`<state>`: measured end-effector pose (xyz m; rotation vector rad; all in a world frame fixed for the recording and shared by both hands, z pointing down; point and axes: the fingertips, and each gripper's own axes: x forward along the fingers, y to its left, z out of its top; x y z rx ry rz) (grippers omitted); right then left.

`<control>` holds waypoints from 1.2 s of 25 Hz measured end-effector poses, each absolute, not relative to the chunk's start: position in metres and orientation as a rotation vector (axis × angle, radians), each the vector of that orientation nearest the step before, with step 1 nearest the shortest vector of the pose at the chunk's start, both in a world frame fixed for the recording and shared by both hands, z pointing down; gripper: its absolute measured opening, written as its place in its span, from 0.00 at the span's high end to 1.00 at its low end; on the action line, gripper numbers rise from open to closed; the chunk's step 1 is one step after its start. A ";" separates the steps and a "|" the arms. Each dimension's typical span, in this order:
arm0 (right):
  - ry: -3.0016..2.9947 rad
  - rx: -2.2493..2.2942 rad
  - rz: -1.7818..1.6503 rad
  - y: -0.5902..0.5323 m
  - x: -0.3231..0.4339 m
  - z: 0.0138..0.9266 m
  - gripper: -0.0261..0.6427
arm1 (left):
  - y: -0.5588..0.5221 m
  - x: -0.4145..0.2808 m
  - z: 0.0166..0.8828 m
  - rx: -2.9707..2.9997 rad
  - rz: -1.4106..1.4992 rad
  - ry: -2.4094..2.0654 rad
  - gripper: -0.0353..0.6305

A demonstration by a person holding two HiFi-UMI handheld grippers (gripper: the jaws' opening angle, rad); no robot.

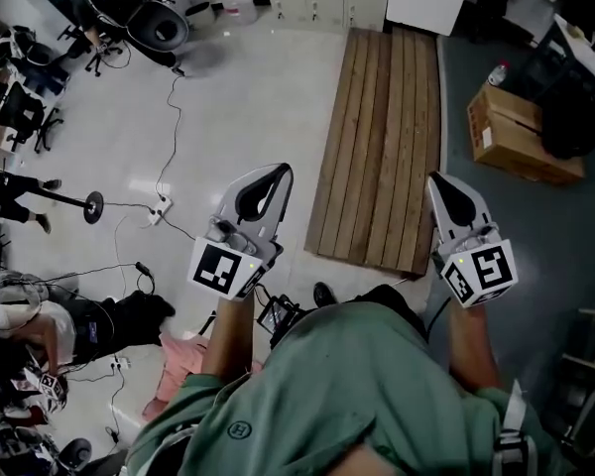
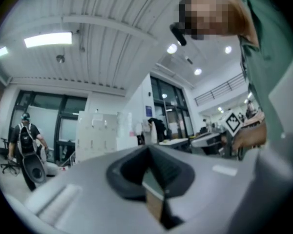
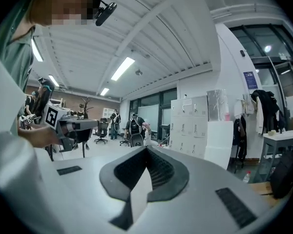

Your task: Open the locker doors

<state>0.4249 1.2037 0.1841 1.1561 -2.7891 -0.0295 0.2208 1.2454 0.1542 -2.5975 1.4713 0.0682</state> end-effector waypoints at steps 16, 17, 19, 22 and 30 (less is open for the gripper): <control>-2.739 1.143 0.004 1.056 0.391 0.212 0.96 | 1.098 0.173 0.198 -2.714 0.092 1.501 0.94; -2.742 1.132 0.001 1.040 0.389 0.212 0.96 | 1.081 0.173 0.199 -2.716 0.079 1.492 0.94; -2.753 1.115 -0.015 1.006 0.382 0.206 0.96 | 1.045 0.172 0.194 -2.709 0.064 1.469 0.94; -2.768 1.095 -0.016 0.952 0.375 0.195 0.96 | 0.990 0.169 0.175 -2.689 0.094 1.492 0.94; -2.808 1.063 -0.037 0.850 0.357 0.178 0.96 | 0.895 0.153 0.146 -2.644 0.115 1.566 0.94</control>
